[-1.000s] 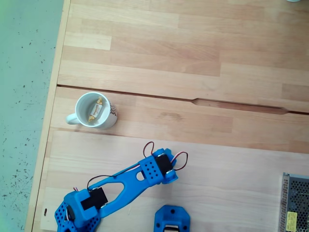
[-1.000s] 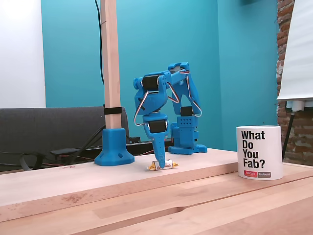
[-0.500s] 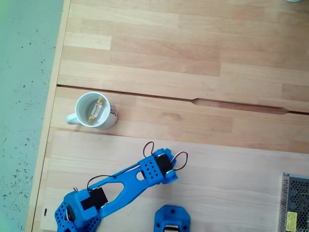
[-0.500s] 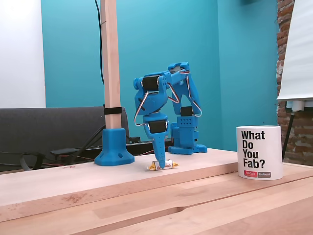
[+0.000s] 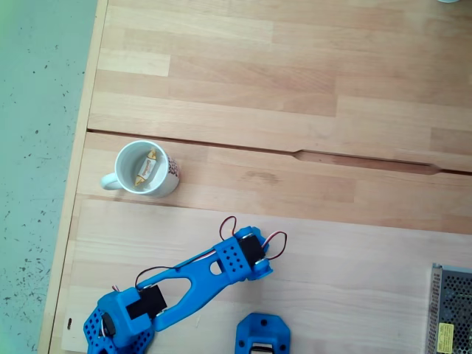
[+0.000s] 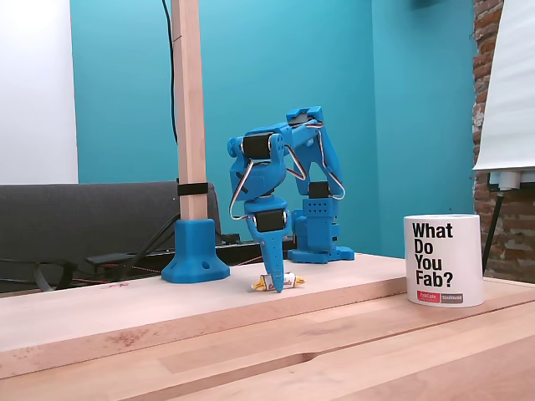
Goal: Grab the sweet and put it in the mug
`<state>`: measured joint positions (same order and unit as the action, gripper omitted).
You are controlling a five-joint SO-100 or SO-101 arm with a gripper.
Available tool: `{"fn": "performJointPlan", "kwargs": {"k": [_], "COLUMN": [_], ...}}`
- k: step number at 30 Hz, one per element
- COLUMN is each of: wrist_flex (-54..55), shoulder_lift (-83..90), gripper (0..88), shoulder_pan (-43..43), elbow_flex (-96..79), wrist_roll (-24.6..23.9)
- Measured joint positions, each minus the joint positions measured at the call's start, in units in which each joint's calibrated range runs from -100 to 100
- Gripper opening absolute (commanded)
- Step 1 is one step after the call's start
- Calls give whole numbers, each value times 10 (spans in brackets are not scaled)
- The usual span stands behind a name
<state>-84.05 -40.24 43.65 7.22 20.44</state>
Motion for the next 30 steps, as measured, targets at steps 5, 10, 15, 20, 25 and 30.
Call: {"fn": "performJointPlan", "kwargs": {"k": [5, 10, 15, 20, 25, 30], "wrist_flex": [0, 4, 4, 4, 4, 4], "shoulder_lift": [0, 0, -5, -6, -6, -6], "gripper": [271, 156, 71, 22, 0, 0], "shoulder_pan": [0, 0, 0, 0, 0, 0], "elbow_flex": [1, 2, 2, 2, 2, 2], "wrist_roll": [0, 3, 2, 1, 1, 1]}}
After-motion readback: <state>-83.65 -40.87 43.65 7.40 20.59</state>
